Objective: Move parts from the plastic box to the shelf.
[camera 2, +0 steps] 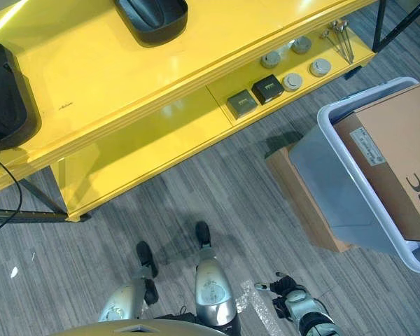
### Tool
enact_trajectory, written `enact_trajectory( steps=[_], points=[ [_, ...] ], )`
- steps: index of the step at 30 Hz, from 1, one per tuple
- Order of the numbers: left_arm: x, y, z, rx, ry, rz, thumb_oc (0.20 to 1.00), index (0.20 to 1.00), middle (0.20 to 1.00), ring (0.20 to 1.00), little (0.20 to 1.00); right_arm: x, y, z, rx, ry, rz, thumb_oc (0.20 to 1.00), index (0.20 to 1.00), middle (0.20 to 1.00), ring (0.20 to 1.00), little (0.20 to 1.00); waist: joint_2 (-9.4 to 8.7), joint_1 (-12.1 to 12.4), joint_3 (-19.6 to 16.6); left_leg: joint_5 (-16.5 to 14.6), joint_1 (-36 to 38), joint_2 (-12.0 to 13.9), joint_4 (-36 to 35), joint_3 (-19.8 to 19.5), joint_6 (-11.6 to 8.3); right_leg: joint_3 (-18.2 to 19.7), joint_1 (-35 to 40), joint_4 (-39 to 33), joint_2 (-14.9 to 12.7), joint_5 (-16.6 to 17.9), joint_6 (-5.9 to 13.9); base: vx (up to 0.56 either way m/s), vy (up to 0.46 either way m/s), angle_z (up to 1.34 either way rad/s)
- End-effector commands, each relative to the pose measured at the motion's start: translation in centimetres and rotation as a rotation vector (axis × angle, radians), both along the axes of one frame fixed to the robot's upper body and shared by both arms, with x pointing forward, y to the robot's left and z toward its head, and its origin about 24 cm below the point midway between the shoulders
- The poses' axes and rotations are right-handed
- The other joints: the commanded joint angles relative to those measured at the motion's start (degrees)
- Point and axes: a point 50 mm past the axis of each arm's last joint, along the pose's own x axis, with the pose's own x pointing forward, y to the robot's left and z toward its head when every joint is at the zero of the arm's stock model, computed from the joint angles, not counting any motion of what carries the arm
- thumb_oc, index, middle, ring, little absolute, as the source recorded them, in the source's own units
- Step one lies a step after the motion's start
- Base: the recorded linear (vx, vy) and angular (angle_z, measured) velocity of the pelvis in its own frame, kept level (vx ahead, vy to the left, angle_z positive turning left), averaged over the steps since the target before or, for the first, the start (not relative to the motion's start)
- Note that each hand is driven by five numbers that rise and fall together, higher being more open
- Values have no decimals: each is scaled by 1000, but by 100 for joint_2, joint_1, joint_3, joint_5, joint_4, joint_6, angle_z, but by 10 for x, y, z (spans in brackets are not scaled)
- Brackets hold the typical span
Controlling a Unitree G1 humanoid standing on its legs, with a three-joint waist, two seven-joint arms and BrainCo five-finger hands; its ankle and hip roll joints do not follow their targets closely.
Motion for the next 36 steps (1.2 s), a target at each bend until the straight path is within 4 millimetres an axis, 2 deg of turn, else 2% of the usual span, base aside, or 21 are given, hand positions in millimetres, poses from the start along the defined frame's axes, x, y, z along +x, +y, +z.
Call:
enact_trajectory(
  steps=[1, 2, 3, 8, 13, 20, 22, 25, 27, 28, 30, 31, 33, 34, 35, 36],
  points=[
    [-22, 23, -22, 6, 91, 137, 200, 200, 200, 200, 200, -19, -3, -7, -19, 74, -11, 1000, 1000, 1000, 1000, 1000, -227, 9, -182, -86, -247, -16, 198, 25, 257, 318, -195, 392, -123, -475, 53, 0, 0, 0],
    [-22, 23, -21, 0, 78, 145, 435, 435, 435, 435, 435, -20, -2, -8, -17, 75, -12, 1000, 1000, 1000, 1000, 1000, -230, 8, -185, -87, -237, -15, 190, 26, 254, 320, -188, 386, -121, -475, 56, 0, 0, 0],
    [-22, 24, -21, -4, 59, 154, 1000, 1000, 1000, 1000, 1000, -20, -2, -8, -16, 75, -12, 1000, 1000, 1000, 1000, 1000, -232, 9, -183, -85, -224, -11, 183, 25, 250, 323, -180, 383, -118, -474, 57, 0, 0, 0],
    [-19, 21, -10, -6, -108, 201, 1000, 1000, 1000, 1000, 1000, -22, -1, -10, -11, 83, -8, 1000, 1000, 1000, 1000, 1000, -251, 12, -200, -82, -181, -3, 170, 22, 236, 333, -135, 363, -110, -474, 46, 0, 0, 0],
    [-6, 8, 19, -50, -503, 250, 1000, 1000, 1000, 1000, 1000, -28, 6, -15, -6, 95, -3, 1000, 1000, 1000, 1000, 1000, -281, 27, -265, -99, -108, 25, 138, 9, 216, 321, -70, 351, -109, -505, 32, 0, -6, 0],
    [-5, -9, 57, 43, -803, 165, 1000, 1000, 1000, 1000, 1000, -40, 10, -21, 0, 113, -23, 1000, 1000, 1000, 1000, 1000, -263, 167, -342, -114, 3, 36, 82, -57, 209, 252, 66, 289, -114, -511, 40, 1, -2, 1],
    [-11, -19, 85, 127, -979, 64, 1000, 1000, 1000, 1000, 1000, -47, 10, -23, -8, 130, -31, 1000, 1000, 1000, 1000, 1000, -226, 264, -431, -117, 90, 37, 27, -90, 209, 203, 175, 208, -126, -492, 54, 27, -14, 4],
    [-14, -35, 106, 159, -1107, -86, 1000, 1000, 1000, 1000, 1000, -52, 11, -24, -16, 145, -32, 1000, 1000, 1000, 1000, 1000, -199, 331, -510, -126, 160, 38, 0, -121, 207, 160, 264, 152, -137, -474, 70, 45, -7, 3],
    [-20, -63, 127, 164, -1191, -319, 1000, 1000, 1000, 1000, 1000, -56, 11, -25, -19, 163, -37, 1000, 1000, 1000, 1000, 1000, -188, 405, -603, -150, 226, 35, -16, -153, 198, 108, 370, 76, -152, -464, 88, 70, -13, 6],
    [-25, -85, 130, 120, -1200, -481, 1000, 1000, 1000, 1000, 1000, -58, 12, -26, -16, 175, -44, 1000, 1000, 1000, 1000, 1000, -190, 474, -662, -169, 264, 33, -16, -179, 187, 67, 435, 30, -163, -459, 100, 71, -13, 19],
    [-33, -113, 117, 2, -1162, -691, 1000, 1000, 1000, 1000, 1000, -63, 13, -28, -12, 190, -55, 1000, 1000, 1000, 1000, 1000, -186, 562, -734, -186, 305, 30, -16, -223, 167, 7, 515, -12, -176, -460, 120, 68, -11, 16],
    [-39, -124, 103, -57, -1131, -785, 1000, 1000, 1000, 1000, 1000, -66, 14, -29, -12, 198, -61, 1000, 1000, 1000, 1000, 1000, -173, 604, -772, -193, 329, 26, -16, -251, 158, -26, 560, -25, -182, -467, 128, 83, -7, 2],
    [-63, -155, 62, -134, -1075, -1009, 1000, 1000, 1000, 1000, 1000, -77, 20, -34, -3, 218, -87, 1000, 1000, 1000, 1000, 1000, -160, 746, -857, -226, 388, -6, -16, -329, 162, -112, 651, -28, -210, -481, 162, 94, -9, 2],
    [-72, -166, 44, -184, -1028, -1076, 1000, 1000, 1000, 1000, 1000, -82, 23, -35, -2, 226, -98, 1000, 1000, 1000, 1000, 1000, -151, 800, -901, -238, 400, -25, -16, -376, 167, -152, 678, -28, -227, -481, 183, 86, -11, 6],
    [-83, -180, 17, -283, -948, -1158, 1000, 1000, 1000, 1000, 1000, -90, 28, -38, 0, 241, -109, 1000, 1000, 1000, 1000, 1000, -138, 893, -946, -241, 413, -46, -16, -450, 169, -224, 722, -28, -249, -476, 210, 75, -8, 14],
    [-88, -186, -3, -356, -884, -1181, 1000, 1000, 1000, 1000, 1000, -97, 30, -40, -1, 250, -118, 1000, 1000, 1000, 1000, 1000, -122, 959, -982, -244, 426, -55, -16, -493, 174, -271, 756, -28, -259, -475, 223, 69, -6, 28]
  ],
)
